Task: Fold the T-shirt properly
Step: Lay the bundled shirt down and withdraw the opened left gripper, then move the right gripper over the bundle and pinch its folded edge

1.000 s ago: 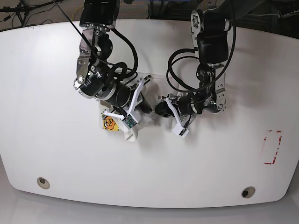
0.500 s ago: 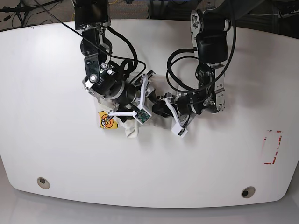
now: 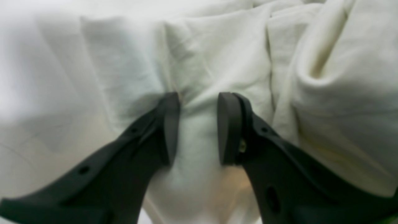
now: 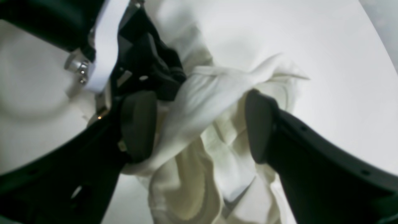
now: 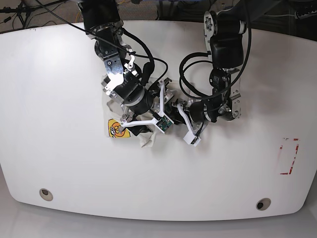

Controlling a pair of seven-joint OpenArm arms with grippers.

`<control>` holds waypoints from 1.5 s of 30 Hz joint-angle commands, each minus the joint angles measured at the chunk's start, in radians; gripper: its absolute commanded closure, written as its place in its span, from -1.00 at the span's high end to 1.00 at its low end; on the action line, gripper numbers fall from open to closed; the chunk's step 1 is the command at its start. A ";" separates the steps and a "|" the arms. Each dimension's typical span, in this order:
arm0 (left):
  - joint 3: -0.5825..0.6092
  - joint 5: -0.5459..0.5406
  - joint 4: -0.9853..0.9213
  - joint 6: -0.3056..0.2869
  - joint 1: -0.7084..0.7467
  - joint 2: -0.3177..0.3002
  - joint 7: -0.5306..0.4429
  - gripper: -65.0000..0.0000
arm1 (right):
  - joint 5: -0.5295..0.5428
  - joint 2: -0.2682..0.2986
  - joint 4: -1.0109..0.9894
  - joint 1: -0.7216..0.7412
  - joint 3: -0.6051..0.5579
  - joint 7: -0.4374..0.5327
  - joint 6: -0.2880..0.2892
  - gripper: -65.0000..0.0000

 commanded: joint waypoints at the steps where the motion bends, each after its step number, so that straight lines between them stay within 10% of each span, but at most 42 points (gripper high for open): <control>1: 0.005 0.031 -0.008 0.047 -0.005 -0.018 0.083 -0.31 | 0.057 -0.015 0.029 0.009 -0.014 0.031 0.014 0.35; 16: 0.003 -0.259 -0.006 0.044 -0.057 -0.144 0.077 0.09 | 0.065 -0.018 0.084 -0.013 0.077 0.031 0.130 0.35; 30: 0.005 -0.645 -0.009 0.044 -0.078 -0.359 0.083 0.09 | 0.533 -0.014 0.066 -0.002 0.376 0.029 0.147 0.35; 45: 0.003 -0.883 -0.008 0.042 -0.083 -0.529 0.075 0.09 | 0.539 -0.011 0.029 -0.013 0.373 0.029 0.144 0.35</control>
